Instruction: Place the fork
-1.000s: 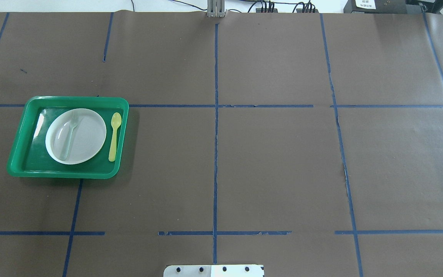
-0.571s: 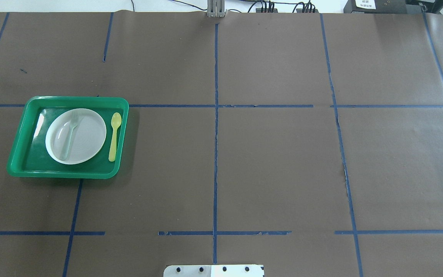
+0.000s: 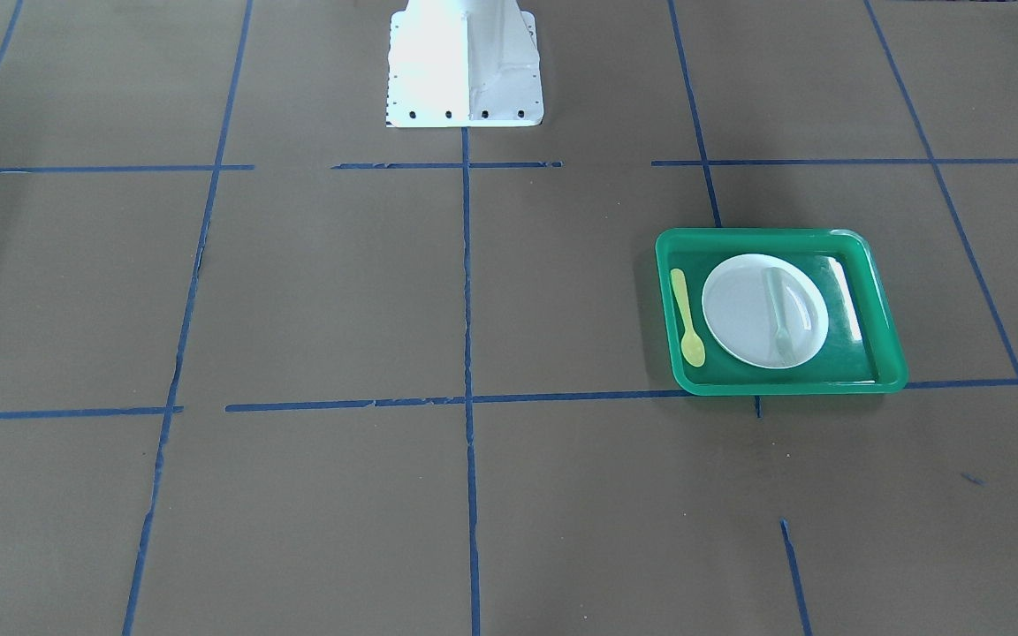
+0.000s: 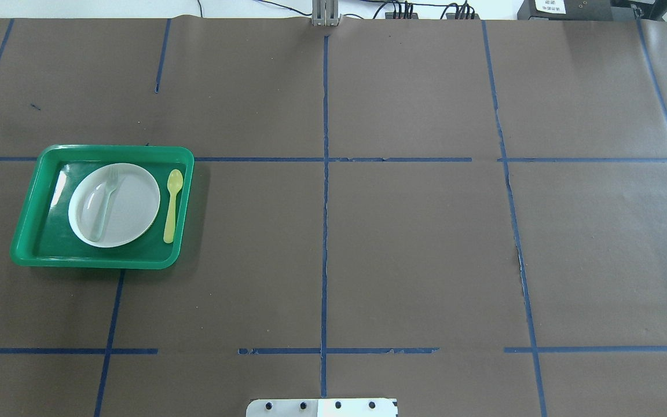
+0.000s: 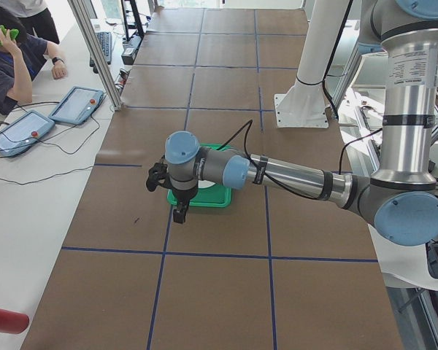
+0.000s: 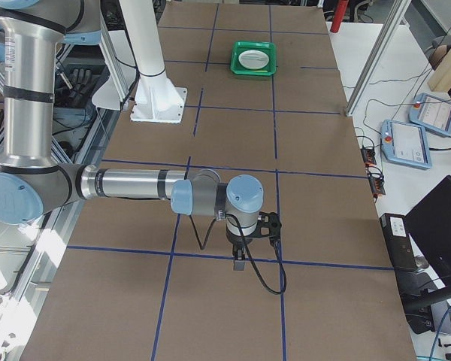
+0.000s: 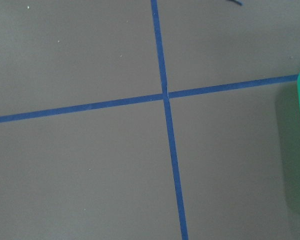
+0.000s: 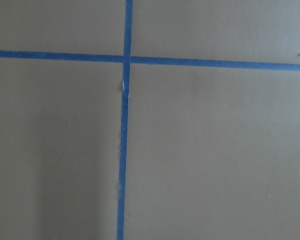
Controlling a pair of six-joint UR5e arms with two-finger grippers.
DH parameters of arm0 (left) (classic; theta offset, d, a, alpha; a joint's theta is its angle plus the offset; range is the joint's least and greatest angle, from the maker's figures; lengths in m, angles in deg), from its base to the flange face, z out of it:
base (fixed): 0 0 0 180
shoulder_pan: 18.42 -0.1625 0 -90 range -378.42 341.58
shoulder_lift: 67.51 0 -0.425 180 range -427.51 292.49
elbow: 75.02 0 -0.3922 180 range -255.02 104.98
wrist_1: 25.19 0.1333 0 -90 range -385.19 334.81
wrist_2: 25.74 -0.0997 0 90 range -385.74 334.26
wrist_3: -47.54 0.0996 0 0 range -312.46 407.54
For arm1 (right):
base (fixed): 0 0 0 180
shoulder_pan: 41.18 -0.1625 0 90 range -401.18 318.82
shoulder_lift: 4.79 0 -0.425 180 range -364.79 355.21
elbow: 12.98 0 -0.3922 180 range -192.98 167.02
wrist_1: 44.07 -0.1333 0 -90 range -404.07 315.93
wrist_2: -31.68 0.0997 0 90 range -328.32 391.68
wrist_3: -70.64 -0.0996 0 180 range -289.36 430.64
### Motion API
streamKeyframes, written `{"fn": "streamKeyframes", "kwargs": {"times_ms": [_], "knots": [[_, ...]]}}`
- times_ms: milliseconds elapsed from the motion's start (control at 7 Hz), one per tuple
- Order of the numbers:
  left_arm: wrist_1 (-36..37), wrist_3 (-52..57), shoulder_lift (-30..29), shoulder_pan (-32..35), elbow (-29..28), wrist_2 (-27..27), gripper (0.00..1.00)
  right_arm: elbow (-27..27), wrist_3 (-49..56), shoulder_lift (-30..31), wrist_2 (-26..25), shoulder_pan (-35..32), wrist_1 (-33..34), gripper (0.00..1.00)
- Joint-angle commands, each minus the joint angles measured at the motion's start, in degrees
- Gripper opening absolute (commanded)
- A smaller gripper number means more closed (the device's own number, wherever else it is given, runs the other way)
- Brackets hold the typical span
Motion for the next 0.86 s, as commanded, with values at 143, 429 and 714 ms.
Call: {"fn": "streamKeyframes", "kwargs": {"times_ms": [143,429,714], "knots": [[-4.2,-31.1,-6.0,-19.4,4.4,-2.5,1.0,0.0,0.1,0.0,0.0,0.0,0.0,1.0],[-10.9,-39.4,-8.6,-29.2,-1.8,-12.5,1.0,0.0,0.1,0.0,0.0,0.0,0.0,1.0],[-23.7,-43.8,-8.6,-32.1,-10.4,-13.1,1.0,0.0,0.1,0.0,0.0,0.0,0.0,1.0]]}}
